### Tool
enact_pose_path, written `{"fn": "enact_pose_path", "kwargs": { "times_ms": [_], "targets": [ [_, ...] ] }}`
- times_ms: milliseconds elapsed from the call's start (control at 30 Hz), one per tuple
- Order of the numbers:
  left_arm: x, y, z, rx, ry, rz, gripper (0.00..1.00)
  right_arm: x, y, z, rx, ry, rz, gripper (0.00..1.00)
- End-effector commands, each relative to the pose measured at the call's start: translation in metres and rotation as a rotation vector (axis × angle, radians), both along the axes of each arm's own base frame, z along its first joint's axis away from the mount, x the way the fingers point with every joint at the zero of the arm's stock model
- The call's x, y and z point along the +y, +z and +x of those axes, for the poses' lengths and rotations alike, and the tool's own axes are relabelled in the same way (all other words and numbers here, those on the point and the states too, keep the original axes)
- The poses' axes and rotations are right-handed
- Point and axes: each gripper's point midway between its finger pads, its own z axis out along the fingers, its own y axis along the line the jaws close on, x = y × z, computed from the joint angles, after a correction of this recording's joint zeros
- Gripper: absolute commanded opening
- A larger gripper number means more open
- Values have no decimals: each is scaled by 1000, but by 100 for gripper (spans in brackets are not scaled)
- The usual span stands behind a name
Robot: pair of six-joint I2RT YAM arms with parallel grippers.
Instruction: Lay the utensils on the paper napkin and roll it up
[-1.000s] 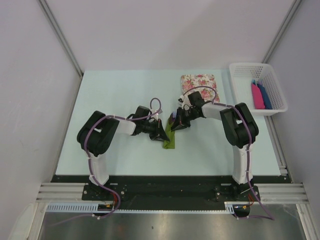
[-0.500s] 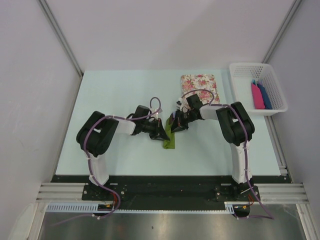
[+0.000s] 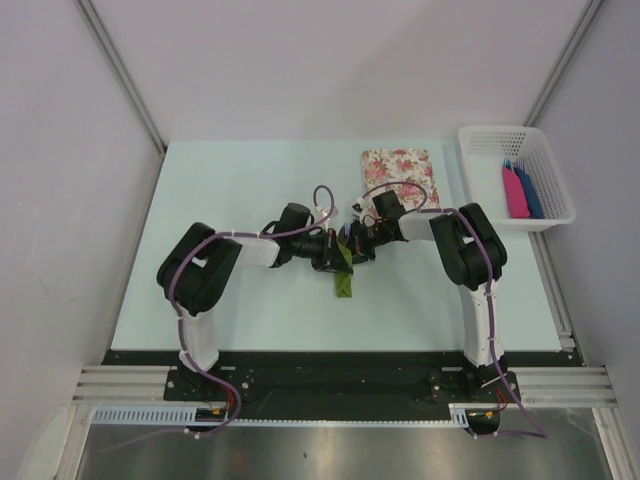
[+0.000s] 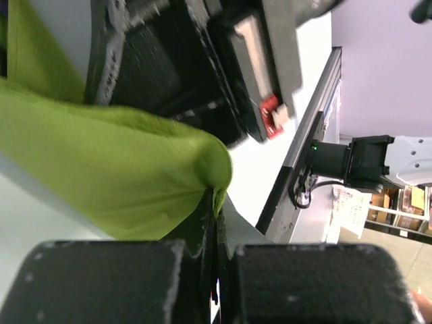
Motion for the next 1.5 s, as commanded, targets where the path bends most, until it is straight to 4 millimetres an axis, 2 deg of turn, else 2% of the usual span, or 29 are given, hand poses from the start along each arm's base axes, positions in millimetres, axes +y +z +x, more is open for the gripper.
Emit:
{"fn": "enact_pose_path", "kwargs": {
  "times_ms": [0,133,300,433,467,533,567,667,700,767,800,900,933,1033,1267,1467],
  "targets": [
    [-23,4,-3,-16,-66,-51,1,-15,-48,-5,16,-43,-156,0],
    [-17,-20,-3,31,-41,4,1,-16,-48,-6,15,-42,-159,0],
    [-2,-47,-14,70,-34,85,2,-16,-47,-6,10,-40,-161,0],
    [9,-61,-18,94,-25,130,4,-16,-33,-5,14,-26,-153,2],
    [11,-62,-19,95,-26,130,5,-14,-21,4,-26,-16,-140,3],
    [13,-64,-19,98,-26,136,7,-20,-10,6,-17,-10,-150,8],
    [14,-67,-20,104,-24,140,8,-19,5,14,-55,0,-134,9],
    [16,-70,-21,110,-23,140,16,-30,23,18,-34,3,-137,15],
    [16,-70,-21,109,-21,139,16,-30,35,25,-62,7,-124,16],
    [17,-69,-20,103,-17,135,19,-36,45,25,-51,6,-130,19],
    [17,-70,-20,106,-17,136,20,-38,56,31,-79,3,-122,20],
    [17,-68,-19,93,-20,134,21,-41,70,35,-91,-6,-104,29],
    [17,-67,-19,89,-21,132,22,-40,72,37,-103,-7,-98,39],
    [17,-68,-19,88,-25,133,23,-35,69,35,-90,-1,-82,47],
    [16,-64,-18,64,-40,128,24,-25,60,27,-82,36,-65,47],
    [15,-57,-17,32,-53,113,23,-23,36,15,-103,93,-133,39]
  ]
}}
